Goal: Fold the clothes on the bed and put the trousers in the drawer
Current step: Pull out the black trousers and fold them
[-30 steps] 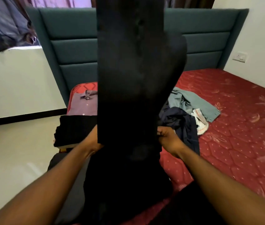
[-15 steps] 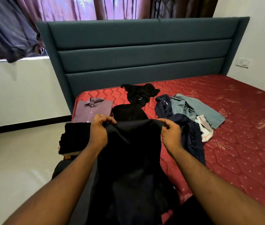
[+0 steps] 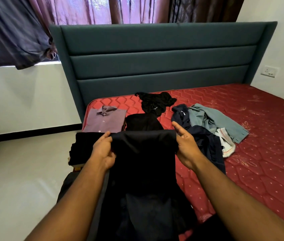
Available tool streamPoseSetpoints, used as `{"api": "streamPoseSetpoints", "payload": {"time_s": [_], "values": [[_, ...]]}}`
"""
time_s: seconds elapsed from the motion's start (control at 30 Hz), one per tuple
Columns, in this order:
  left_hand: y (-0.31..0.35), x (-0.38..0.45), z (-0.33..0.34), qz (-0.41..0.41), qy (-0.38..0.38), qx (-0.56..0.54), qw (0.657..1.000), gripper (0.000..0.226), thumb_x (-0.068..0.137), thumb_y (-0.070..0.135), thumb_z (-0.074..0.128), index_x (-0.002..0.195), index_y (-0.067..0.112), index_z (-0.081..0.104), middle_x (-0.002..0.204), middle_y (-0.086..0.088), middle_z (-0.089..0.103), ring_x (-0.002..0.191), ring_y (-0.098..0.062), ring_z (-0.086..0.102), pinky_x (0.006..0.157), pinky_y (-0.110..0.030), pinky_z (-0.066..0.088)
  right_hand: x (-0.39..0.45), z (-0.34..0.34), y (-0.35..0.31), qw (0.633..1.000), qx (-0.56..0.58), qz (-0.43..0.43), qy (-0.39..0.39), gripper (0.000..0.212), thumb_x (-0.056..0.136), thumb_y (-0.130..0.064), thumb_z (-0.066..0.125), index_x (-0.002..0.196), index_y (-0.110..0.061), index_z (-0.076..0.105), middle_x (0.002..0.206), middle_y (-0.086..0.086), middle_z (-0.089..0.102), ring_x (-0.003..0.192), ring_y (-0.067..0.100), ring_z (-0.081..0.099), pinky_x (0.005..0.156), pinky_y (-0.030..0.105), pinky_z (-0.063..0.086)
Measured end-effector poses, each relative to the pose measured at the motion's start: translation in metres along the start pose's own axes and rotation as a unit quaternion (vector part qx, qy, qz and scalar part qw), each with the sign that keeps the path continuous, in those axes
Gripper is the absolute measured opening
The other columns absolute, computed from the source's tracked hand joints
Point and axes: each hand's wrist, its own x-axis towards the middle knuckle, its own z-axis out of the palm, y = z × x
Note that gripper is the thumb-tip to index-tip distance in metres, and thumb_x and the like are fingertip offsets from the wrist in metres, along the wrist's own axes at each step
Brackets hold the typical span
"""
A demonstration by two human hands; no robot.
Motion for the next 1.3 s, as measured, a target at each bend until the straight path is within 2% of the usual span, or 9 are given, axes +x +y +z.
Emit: {"api": "streamPoseSetpoints", "payload": {"time_s": [0.1, 0.2, 0.3, 0.47, 0.77, 0.93, 1.07, 1.17, 1.3], "values": [[0.004, -0.01, 0.004, -0.025, -0.021, -0.086, 0.996, 0.017, 0.098, 0.019, 0.053, 0.09, 0.008, 0.064, 0.069, -0.006, 0.07, 0.06, -0.017, 0.068, 0.06, -0.028, 0.059, 0.011, -0.002, -0.005, 0.997, 0.061, 0.043, 0.025, 0.037, 0.101, -0.009, 0.041, 0.134, -0.025, 0.051, 0.073, -0.001, 0.069, 0.062, 0.011, 0.063, 0.056, 0.021, 0.053], [0.007, -0.021, 0.009, 0.106, -0.024, 0.076, 0.991, 0.019, 0.092, 0.025, 0.067, 0.108, 0.018, 0.062, 0.092, -0.002, 0.066, 0.081, -0.016, 0.066, 0.08, -0.035, 0.057, 0.011, 0.003, -0.017, 0.998, 0.026, 0.059, 0.006, 0.033, 0.096, -0.025, 0.055, 0.129, -0.031, 0.057, 0.084, 0.007, 0.065, 0.065, 0.016, 0.056, 0.058, 0.025, 0.044], [0.015, -0.022, 0.01, 0.222, -0.055, 0.295, 0.928, 0.042, 0.08, 0.004, 0.077, 0.118, 0.017, 0.063, 0.1, 0.004, 0.063, 0.082, -0.004, 0.059, 0.08, -0.028, 0.054, 0.014, 0.006, -0.03, 0.998, -0.062, 0.022, -0.007, 0.038, 0.088, -0.002, 0.063, 0.12, -0.023, 0.064, 0.086, 0.0, 0.07, 0.066, 0.012, 0.059, 0.057, 0.022, 0.045], [0.058, -0.02, 0.029, 0.38, -0.066, 0.399, 0.832, 0.026, 0.076, 0.002, 0.08, 0.101, 0.006, 0.073, 0.086, 0.002, 0.07, 0.077, -0.009, 0.066, 0.074, -0.018, 0.054, 0.025, 0.015, -0.078, 0.994, -0.096, -0.045, 0.022, 0.021, 0.084, 0.009, 0.062, 0.09, -0.008, 0.071, 0.072, 0.0, 0.073, 0.069, 0.015, 0.066, 0.066, 0.022, 0.055], [0.182, -0.046, 0.097, 0.483, -0.056, 0.409, 0.772, 0.032, 0.067, 0.015, 0.089, 0.094, 0.009, 0.072, 0.07, -0.008, 0.064, 0.061, -0.017, 0.06, 0.063, -0.035, 0.061, 0.042, 0.044, -0.207, 0.976, -0.138, -0.168, 0.02, 0.044, 0.074, 0.017, 0.066, 0.114, 0.0, 0.066, 0.1, 0.012, 0.067, 0.088, 0.024, 0.064, 0.089, 0.035, 0.054], [0.216, -0.074, 0.117, 0.529, -0.058, 0.451, 0.717, 0.026, 0.069, 0.018, 0.088, 0.085, 0.001, 0.075, 0.069, -0.01, 0.069, 0.055, -0.015, 0.063, 0.06, -0.031, 0.06, 0.04, 0.051, -0.26, 0.928, -0.288, -0.232, 0.052, 0.032, 0.075, 0.011, 0.072, 0.106, 0.003, 0.07, 0.082, 0.009, 0.068, 0.076, 0.02, 0.064, 0.088, 0.04, 0.054], [0.231, -0.093, 0.125, 0.573, -0.011, 0.493, 0.655, 0.024, 0.069, 0.03, 0.087, 0.081, 0.013, 0.077, 0.07, 0.003, 0.066, 0.061, -0.007, 0.06, 0.063, -0.026, 0.046, 0.032, 0.05, -0.282, 0.828, -0.454, -0.312, 0.102, 0.016, 0.077, -0.011, 0.078, 0.093, -0.009, 0.077, 0.079, 0.002, 0.071, 0.078, 0.017, 0.067, 0.08, 0.034, 0.055], [0.225, -0.104, 0.126, 0.531, -0.068, 0.442, 0.72, 0.019, 0.079, 0.019, 0.081, 0.082, 0.007, 0.067, 0.072, -0.01, 0.066, 0.047, -0.014, 0.063, 0.046, -0.025, 0.049, 0.023, 0.048, -0.287, 0.757, -0.532, -0.352, 0.14, 0.014, 0.08, -0.024, 0.077, 0.091, -0.016, 0.077, 0.082, 0.001, 0.069, 0.075, 0.012, 0.064, 0.074, 0.028, 0.05], [0.211, -0.125, 0.117, 0.464, -0.183, 0.305, 0.811, 0.014, 0.09, 0.007, 0.068, 0.086, 0.005, 0.055, 0.083, -0.02, 0.065, 0.053, -0.024, 0.07, 0.039, -0.028, 0.052, -0.009, 0.051, -0.287, 0.857, -0.404, -0.3, 0.112, 0.005, 0.089, -0.013, 0.068, 0.091, -0.008, 0.067, 0.075, 0.01, 0.065, 0.047, 0.015, 0.062, 0.045, 0.026, 0.051]]}}
